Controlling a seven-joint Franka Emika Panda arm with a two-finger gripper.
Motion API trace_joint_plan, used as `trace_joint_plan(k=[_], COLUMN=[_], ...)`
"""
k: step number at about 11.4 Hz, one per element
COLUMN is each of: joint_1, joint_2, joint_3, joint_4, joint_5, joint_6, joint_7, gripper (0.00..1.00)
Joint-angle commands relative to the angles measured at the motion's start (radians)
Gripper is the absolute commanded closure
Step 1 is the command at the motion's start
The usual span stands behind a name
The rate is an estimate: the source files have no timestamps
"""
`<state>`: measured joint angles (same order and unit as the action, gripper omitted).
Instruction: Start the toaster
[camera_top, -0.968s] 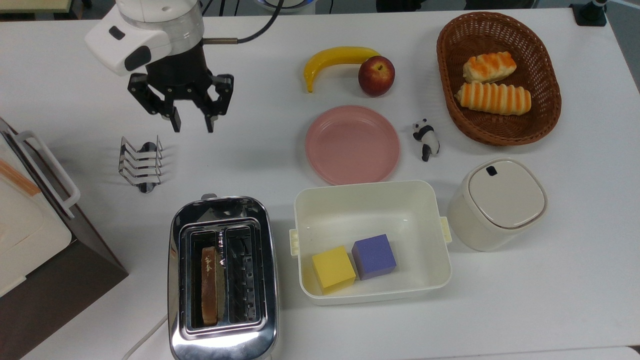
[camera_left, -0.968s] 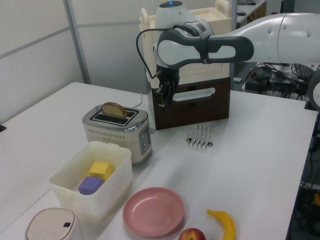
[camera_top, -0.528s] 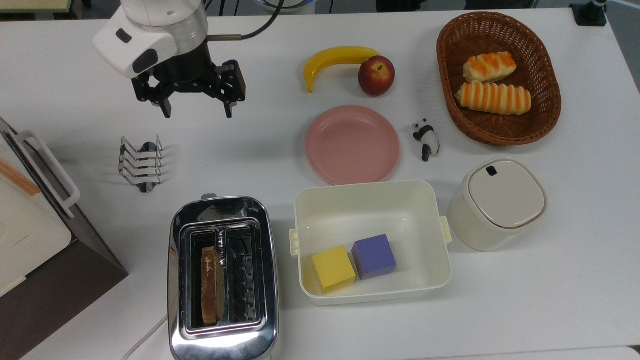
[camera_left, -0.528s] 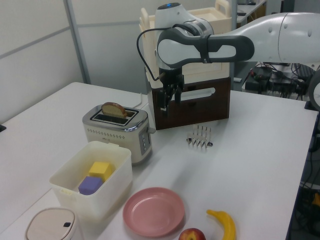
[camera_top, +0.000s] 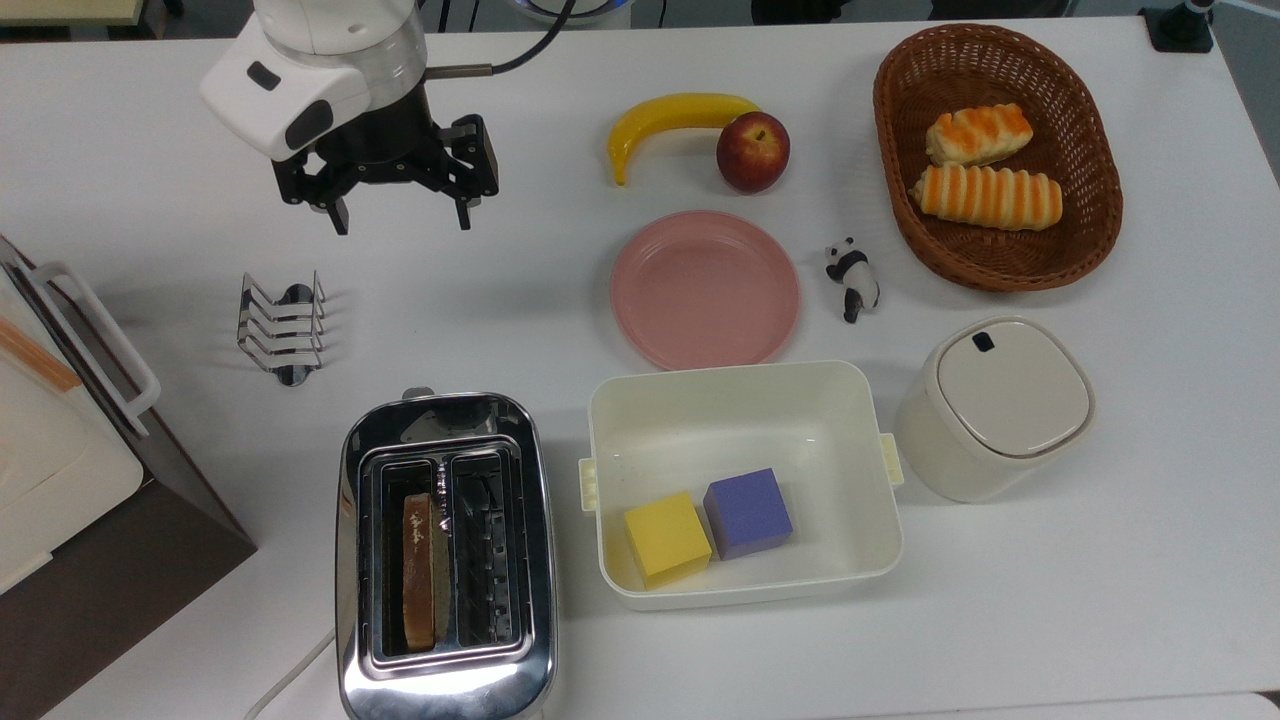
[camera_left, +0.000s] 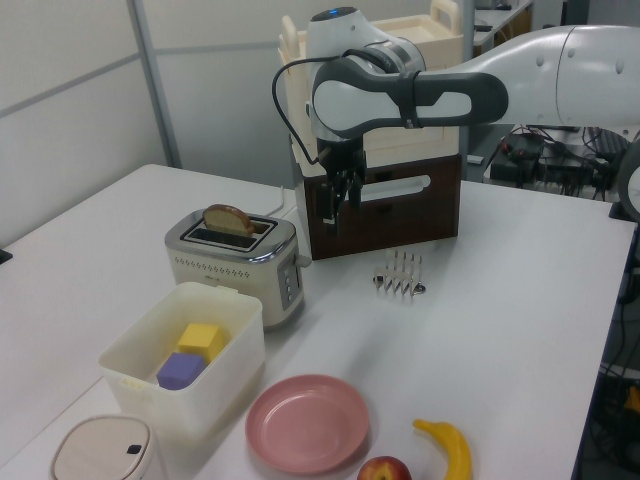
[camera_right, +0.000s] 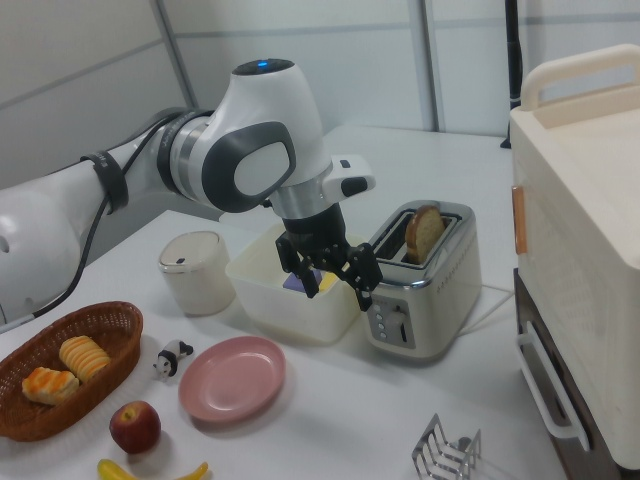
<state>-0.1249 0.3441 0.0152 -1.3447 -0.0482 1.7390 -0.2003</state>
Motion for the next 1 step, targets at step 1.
trace_joint_plan(k=[1], joint_1=[0.005], joint_2=[-0.031], joint_3=[-0.012], joint_4=[-0.010], joint_5=[-0.012], joint_6=[-0.030], joint_7=[-0.034], gripper=[0.00])
